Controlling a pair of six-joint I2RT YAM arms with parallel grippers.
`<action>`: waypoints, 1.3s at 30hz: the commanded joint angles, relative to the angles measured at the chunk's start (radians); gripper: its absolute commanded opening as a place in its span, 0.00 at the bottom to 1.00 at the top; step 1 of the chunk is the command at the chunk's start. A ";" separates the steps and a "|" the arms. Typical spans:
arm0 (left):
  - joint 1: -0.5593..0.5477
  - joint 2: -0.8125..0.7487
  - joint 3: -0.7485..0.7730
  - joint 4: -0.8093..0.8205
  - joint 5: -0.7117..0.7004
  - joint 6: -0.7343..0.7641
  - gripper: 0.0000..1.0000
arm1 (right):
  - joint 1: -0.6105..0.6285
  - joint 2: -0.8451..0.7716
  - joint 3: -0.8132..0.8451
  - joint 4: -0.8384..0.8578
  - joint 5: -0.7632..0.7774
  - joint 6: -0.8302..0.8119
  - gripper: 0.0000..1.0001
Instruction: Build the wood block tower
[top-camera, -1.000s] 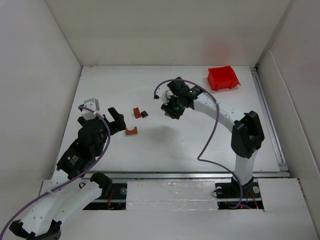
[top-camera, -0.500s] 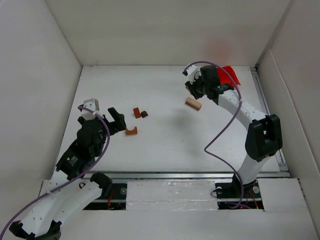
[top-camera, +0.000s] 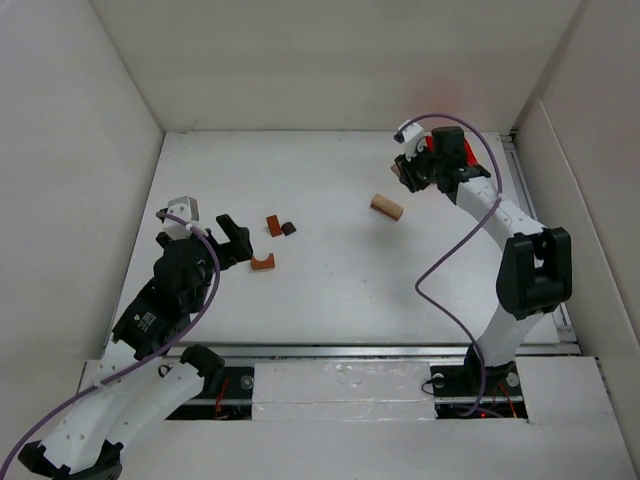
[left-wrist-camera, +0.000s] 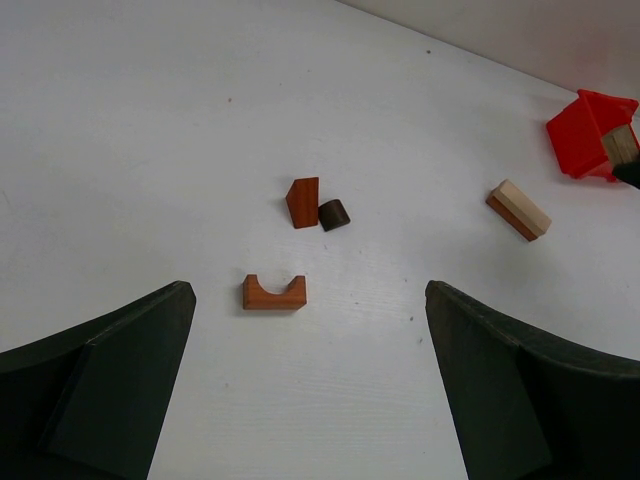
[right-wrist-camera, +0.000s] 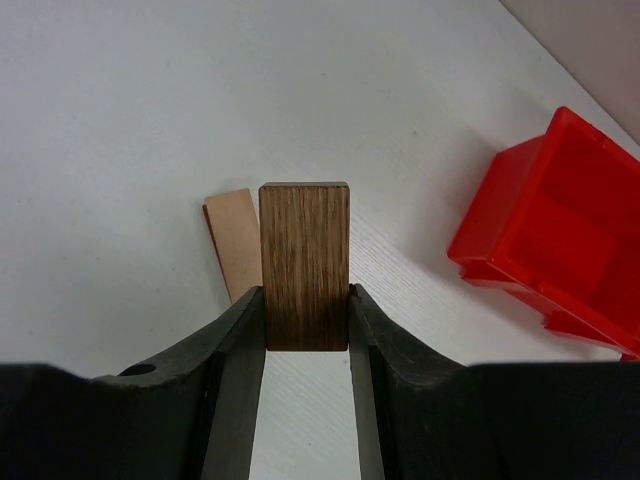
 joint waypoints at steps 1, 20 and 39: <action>-0.005 -0.005 -0.012 0.030 -0.006 0.009 0.99 | -0.020 0.009 -0.026 0.095 -0.076 0.018 0.00; -0.005 0.003 -0.016 0.042 0.023 0.022 0.99 | -0.038 0.217 0.167 -0.203 -0.204 -0.184 0.03; -0.005 0.000 -0.015 0.039 0.023 0.023 0.99 | 0.002 0.237 0.184 -0.214 -0.162 -0.066 0.07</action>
